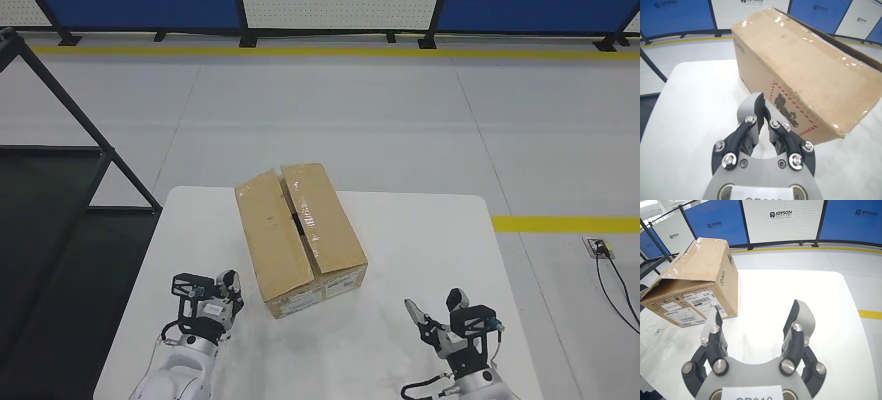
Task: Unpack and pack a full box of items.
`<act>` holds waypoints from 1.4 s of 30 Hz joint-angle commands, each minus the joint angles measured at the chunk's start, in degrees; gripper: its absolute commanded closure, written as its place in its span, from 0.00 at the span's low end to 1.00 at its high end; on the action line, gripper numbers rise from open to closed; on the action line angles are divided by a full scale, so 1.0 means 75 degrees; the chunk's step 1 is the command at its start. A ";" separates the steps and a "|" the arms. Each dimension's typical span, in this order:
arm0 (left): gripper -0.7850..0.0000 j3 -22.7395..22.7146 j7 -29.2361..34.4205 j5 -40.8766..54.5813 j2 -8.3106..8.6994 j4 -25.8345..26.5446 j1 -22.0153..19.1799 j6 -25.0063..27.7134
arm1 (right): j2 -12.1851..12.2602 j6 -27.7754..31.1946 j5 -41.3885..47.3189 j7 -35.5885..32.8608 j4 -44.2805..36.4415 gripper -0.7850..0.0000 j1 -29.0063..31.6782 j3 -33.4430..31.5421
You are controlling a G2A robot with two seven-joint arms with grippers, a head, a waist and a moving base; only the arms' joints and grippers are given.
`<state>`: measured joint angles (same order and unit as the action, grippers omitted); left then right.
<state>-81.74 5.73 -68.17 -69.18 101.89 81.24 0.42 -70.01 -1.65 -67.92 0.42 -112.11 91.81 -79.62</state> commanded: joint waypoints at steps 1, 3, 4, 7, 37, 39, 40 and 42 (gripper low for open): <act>0.00 -0.0070 0.0076 0.0015 0.0005 -0.0046 -0.0021 0.0052 | -0.0004 0.0025 -0.0012 -0.0003 -0.0001 0.00 -0.0001 -0.0009; 0.00 -0.0086 0.0124 -0.0035 0.0007 -0.0102 -0.0034 0.0101 | -0.0010 0.0050 0.0005 -0.0004 -0.0007 0.00 0.0002 -0.0018; 0.00 -0.0074 0.0148 -0.0087 0.0011 -0.0122 -0.0039 0.0174 | -0.0012 0.0057 0.0006 -0.0008 -0.0009 0.00 0.0004 -0.0026; 0.00 -0.0042 0.0114 -0.0133 0.0008 -0.0154 -0.0019 0.0291 | -0.0018 0.0080 0.0010 -0.0022 -0.0014 0.00 0.0004 -0.0053; 0.00 0.1052 0.0294 -0.1276 -0.0043 -0.0123 -0.0294 0.1431 | -0.0108 0.0081 0.0206 -0.0009 0.0060 0.00 -0.0011 -0.0192; 0.00 0.1160 0.0323 -0.1344 -0.0053 -0.0140 -0.0323 0.1492 | -0.0111 0.0099 0.0268 0.0045 0.0078 0.00 0.0024 -0.0240; 0.00 0.1201 0.0330 -0.1406 -0.0055 -0.0151 -0.0341 0.1513 | -0.0113 0.0112 0.0292 0.0069 0.0085 0.00 0.0039 -0.0259; 0.00 0.1252 0.0294 -0.1488 -0.0061 -0.0178 -0.0363 0.1510 | -0.0116 0.0123 0.0303 0.0099 0.0093 0.00 0.0064 -0.0291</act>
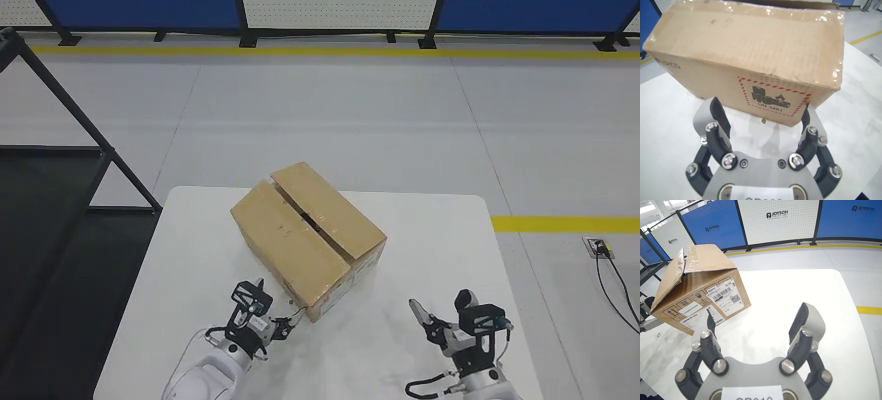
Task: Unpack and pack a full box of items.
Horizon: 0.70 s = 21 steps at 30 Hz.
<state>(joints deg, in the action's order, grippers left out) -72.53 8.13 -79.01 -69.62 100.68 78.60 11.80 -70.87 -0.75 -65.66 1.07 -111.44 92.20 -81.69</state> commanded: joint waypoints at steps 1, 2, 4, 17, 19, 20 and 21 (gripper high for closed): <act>0.00 0.0031 -0.0066 -0.0067 -0.0005 -0.0012 -0.0021 -0.0018 | -0.0003 0.0007 -0.0004 0.0011 0.0001 0.00 0.0020 -0.0022; 0.00 -0.0004 -0.0147 -0.0068 -0.0007 0.0017 -0.0018 -0.0080 | -0.0005 0.0009 -0.0009 0.0012 -0.0005 0.00 0.0026 -0.0030; 0.00 -0.0228 -0.0317 0.0165 -0.0003 0.0136 0.0048 -0.0252 | -0.0009 0.0010 -0.0018 0.0012 -0.0019 0.00 0.0034 -0.0043; 0.00 -0.2974 -0.0495 0.2206 0.0135 -0.0126 0.0152 -0.1160 | -0.0027 0.0240 -0.0376 -0.0302 -0.0161 0.00 -0.0145 0.0118; 0.00 -0.2975 -0.0450 0.1868 0.0122 -0.0322 0.0025 -0.1772 | -0.0013 0.0405 -0.0587 -0.0488 -0.0173 0.00 -0.0174 0.0154; 0.00 -0.2945 -0.0317 0.1955 0.0114 -0.0342 0.0010 -0.1807 | -0.0004 0.0437 -0.0741 -0.0623 -0.0193 0.00 -0.0188 0.0153; 0.00 -0.2945 -0.0317 0.1955 0.0114 -0.0342 0.0010 -0.1807 | -0.0004 0.0437 -0.0741 -0.0623 -0.0193 0.00 -0.0188 0.0153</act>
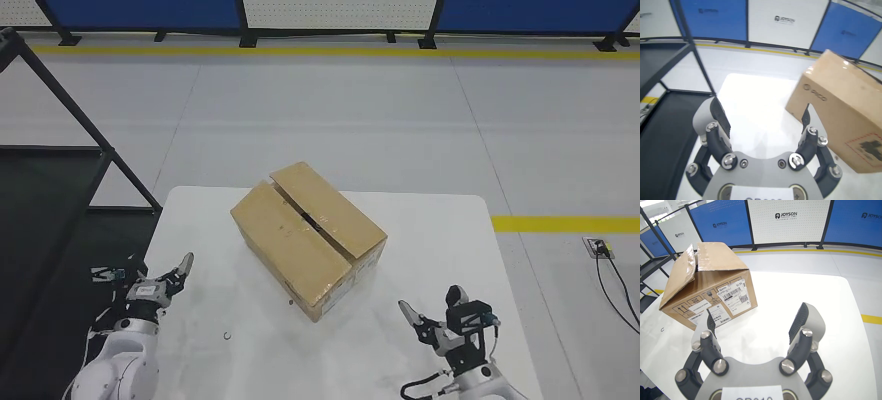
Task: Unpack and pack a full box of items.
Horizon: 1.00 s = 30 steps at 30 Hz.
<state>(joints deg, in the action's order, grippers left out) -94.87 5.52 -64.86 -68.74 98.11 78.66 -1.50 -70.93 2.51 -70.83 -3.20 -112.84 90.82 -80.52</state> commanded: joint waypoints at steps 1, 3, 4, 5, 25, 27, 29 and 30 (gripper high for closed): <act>0.00 0.0033 0.0031 0.0068 -0.0003 0.0001 0.0001 -0.0033 | 0.0003 0.0004 -0.0052 -0.0053 -0.0006 0.00 -0.0004 -0.0003; 0.00 0.0033 0.0031 0.0068 -0.0003 0.0001 0.0001 -0.0033 | 0.0003 0.0004 -0.0052 -0.0053 -0.0006 0.00 -0.0004 -0.0003; 0.00 0.0033 0.0031 0.0068 -0.0003 0.0001 0.0001 -0.0033 | 0.0003 0.0004 -0.0052 -0.0053 -0.0006 0.00 -0.0004 -0.0003; 0.00 0.0033 0.0031 0.0068 -0.0003 0.0001 0.0001 -0.0033 | 0.0003 0.0004 -0.0052 -0.0053 -0.0006 0.00 -0.0004 -0.0003; 0.00 0.0302 0.0686 0.0641 -0.0036 -0.0769 -0.1266 0.0211 | -0.0164 -0.1039 -0.5326 0.0226 0.0760 0.00 -0.1880 0.1828; 0.00 0.0308 0.0709 0.0655 -0.0038 -0.0740 -0.1254 0.0200 | -0.0164 -0.1039 -0.5326 0.0226 0.0760 0.00 -0.1880 0.1828; 0.00 0.0308 0.0709 0.0655 -0.0038 -0.0740 -0.1254 0.0200 | -0.0164 -0.1039 -0.5326 0.0226 0.0760 0.00 -0.1880 0.1828; 0.00 0.0308 0.0709 0.0655 -0.0038 -0.0740 -0.1254 0.0200 | -0.0164 -0.1039 -0.5326 0.0226 0.0760 0.00 -0.1880 0.1828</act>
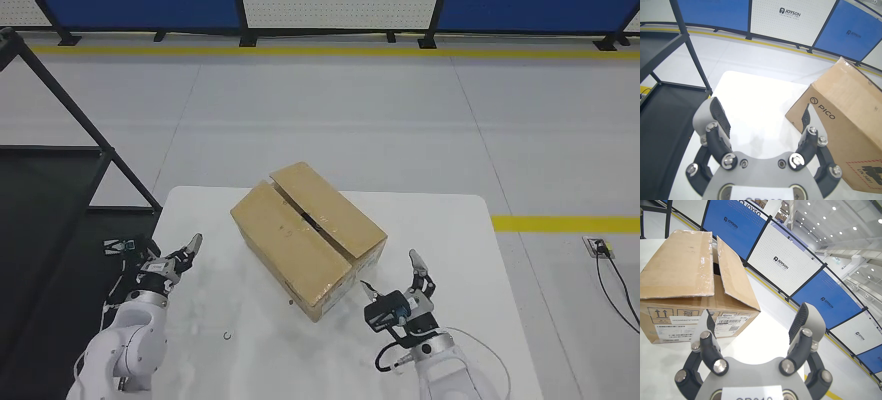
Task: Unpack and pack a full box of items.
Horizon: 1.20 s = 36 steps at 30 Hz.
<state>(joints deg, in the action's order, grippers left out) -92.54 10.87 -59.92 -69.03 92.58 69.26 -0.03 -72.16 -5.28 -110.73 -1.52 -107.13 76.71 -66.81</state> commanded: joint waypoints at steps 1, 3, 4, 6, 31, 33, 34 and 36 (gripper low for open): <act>0.00 -0.0002 -0.0004 -0.0004 0.0001 -0.0003 0.0000 0.0004 | 0.0001 0.0000 -0.0005 0.0002 -0.0001 0.00 0.0001 -0.0001; 0.00 -0.0002 -0.0004 -0.0004 0.0001 -0.0003 0.0000 0.0004 | 0.0001 0.0000 -0.0005 0.0002 -0.0001 0.00 0.0001 -0.0001; 0.00 -0.0002 -0.0004 -0.0004 0.0001 -0.0003 0.0000 0.0004 | 0.0001 0.0000 -0.0005 0.0002 -0.0001 0.00 0.0001 -0.0001; 0.00 -0.0002 -0.0016 0.0021 -0.0001 0.0007 0.0006 0.0009 | 0.0013 0.0150 -0.0256 0.0199 -0.0018 0.00 -0.0019 0.0049; 0.00 0.0020 -0.0179 -0.0146 0.0005 0.0068 -0.0109 0.0078 | -0.0240 -0.0396 -0.2791 -0.0245 0.1251 0.00 -0.1397 0.0586; 0.00 0.0008 -0.0187 -0.0130 0.0006 0.0064 -0.0102 0.0100 | -0.0258 -0.0335 -0.2847 -0.0259 0.1266 0.00 -0.1436 0.0618; 0.00 0.0001 -0.0186 -0.0112 0.0007 0.0059 -0.0100 0.0118 | -0.0271 -0.0324 -0.2857 -0.0276 0.1284 0.00 -0.1464 0.0644; 0.00 -0.0020 -0.0190 -0.0075 0.0008 0.0051 -0.0099 0.0135 | -0.0306 -0.0340 -0.2858 -0.0320 0.1355 0.00 -0.1543 0.0714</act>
<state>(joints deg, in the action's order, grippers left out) -92.61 9.47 -60.63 -68.97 93.00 68.51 0.90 -74.32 -7.72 -132.20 -3.72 -97.30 65.49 -61.75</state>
